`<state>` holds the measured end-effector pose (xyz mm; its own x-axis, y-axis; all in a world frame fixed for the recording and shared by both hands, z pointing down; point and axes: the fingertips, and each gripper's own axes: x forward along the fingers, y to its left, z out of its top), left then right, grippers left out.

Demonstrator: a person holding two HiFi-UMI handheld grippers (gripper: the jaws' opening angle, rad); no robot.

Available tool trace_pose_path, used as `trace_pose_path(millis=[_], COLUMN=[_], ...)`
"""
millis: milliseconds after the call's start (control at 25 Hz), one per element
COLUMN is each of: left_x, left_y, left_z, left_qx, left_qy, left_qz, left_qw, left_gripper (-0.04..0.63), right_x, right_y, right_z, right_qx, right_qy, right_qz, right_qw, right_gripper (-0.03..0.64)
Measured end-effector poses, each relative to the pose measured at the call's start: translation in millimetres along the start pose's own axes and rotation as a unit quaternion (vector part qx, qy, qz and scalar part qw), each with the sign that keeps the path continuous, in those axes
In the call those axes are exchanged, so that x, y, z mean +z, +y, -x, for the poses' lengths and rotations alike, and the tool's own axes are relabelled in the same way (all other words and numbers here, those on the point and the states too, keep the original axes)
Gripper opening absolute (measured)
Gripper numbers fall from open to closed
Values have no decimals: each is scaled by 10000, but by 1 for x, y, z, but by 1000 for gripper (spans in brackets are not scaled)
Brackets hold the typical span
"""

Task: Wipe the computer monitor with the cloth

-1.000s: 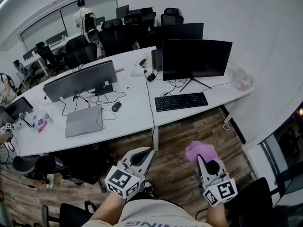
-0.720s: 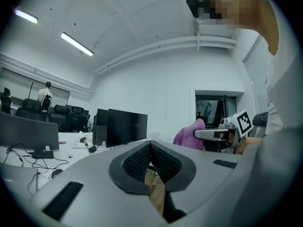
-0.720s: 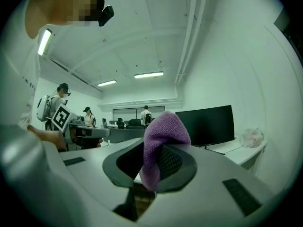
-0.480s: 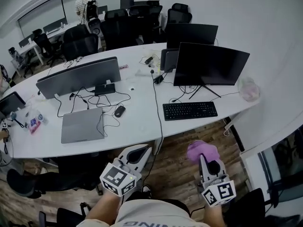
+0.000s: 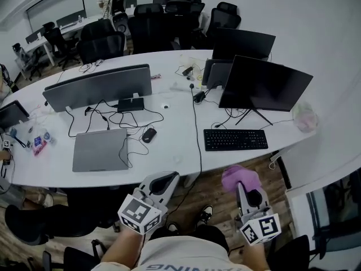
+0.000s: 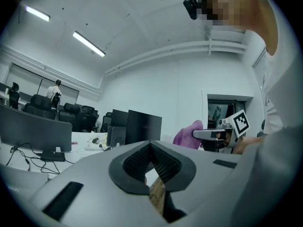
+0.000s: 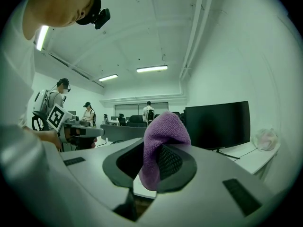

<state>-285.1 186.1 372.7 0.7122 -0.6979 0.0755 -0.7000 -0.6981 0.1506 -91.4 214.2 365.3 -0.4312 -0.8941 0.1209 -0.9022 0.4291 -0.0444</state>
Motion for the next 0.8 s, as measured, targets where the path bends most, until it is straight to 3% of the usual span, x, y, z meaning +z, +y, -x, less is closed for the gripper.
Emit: trace_pose_path(millis=[360,800], left_x=[1,25], left_y=[41,66], left_z=[-35,-130], left_qx=[435,789], left_qy=[67,84], left_qz=[-60,-61], left_qw=[9990,9968], left_gripper=[5,5], right_x=[-10,1], right_y=[-30,-114], right_z=[-72,-147], right_qx=[448,843], right_qy=[-19,-15], right_qz=[-146,-337], right_qw=[9989,9959], right_gripper=[63,63])
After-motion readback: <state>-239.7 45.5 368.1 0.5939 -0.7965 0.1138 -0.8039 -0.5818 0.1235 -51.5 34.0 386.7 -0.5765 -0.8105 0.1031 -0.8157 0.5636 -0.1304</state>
